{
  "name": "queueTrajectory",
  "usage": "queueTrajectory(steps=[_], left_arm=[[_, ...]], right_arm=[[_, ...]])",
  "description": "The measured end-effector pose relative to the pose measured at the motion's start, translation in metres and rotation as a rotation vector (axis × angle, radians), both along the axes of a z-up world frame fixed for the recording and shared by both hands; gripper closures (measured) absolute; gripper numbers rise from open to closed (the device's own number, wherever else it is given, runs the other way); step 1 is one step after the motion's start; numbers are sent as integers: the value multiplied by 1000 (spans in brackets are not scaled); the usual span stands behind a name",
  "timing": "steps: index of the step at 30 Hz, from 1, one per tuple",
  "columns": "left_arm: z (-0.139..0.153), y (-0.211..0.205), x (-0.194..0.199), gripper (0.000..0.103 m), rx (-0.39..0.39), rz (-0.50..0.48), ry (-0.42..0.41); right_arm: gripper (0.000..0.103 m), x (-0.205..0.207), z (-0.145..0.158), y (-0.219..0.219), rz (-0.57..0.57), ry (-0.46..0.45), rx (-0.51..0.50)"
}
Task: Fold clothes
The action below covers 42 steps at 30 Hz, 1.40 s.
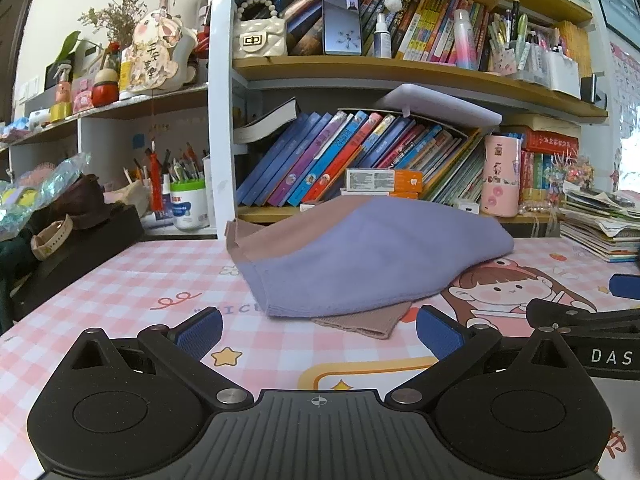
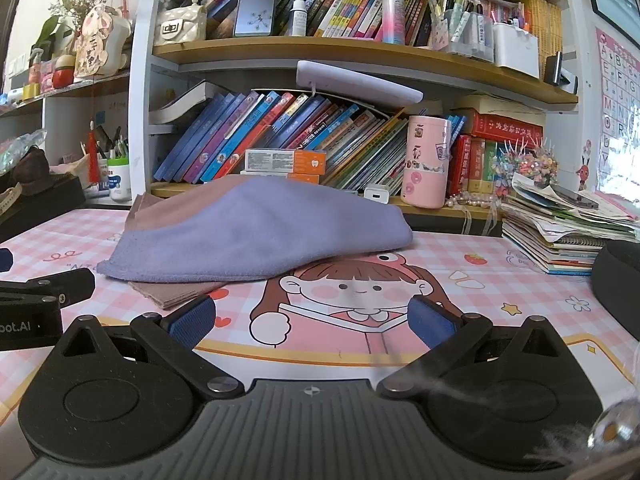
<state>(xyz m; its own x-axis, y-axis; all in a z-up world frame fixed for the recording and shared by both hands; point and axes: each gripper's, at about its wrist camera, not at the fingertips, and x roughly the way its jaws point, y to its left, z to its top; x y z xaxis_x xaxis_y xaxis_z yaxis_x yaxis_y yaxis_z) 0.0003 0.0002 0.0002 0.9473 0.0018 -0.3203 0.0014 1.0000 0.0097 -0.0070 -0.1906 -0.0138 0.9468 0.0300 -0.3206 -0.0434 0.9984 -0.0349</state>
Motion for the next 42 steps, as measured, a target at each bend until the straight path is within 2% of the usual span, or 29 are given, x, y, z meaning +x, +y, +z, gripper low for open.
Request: queueTrajectory(steps=[4, 6, 13, 42], left_arm=[[2, 1, 2, 0, 9, -4, -3], [-3, -7, 2, 0, 50, -8, -4], [-1, 1, 3, 0, 11, -2, 5], [-2, -2, 2, 0, 17, 4, 2]], right_arm=[[0, 0, 0, 0, 1, 2, 2], [0, 1, 0, 0, 2, 3, 3], [0, 2, -1, 0, 5, 9, 8], [0, 0, -2, 0, 0, 7, 7]])
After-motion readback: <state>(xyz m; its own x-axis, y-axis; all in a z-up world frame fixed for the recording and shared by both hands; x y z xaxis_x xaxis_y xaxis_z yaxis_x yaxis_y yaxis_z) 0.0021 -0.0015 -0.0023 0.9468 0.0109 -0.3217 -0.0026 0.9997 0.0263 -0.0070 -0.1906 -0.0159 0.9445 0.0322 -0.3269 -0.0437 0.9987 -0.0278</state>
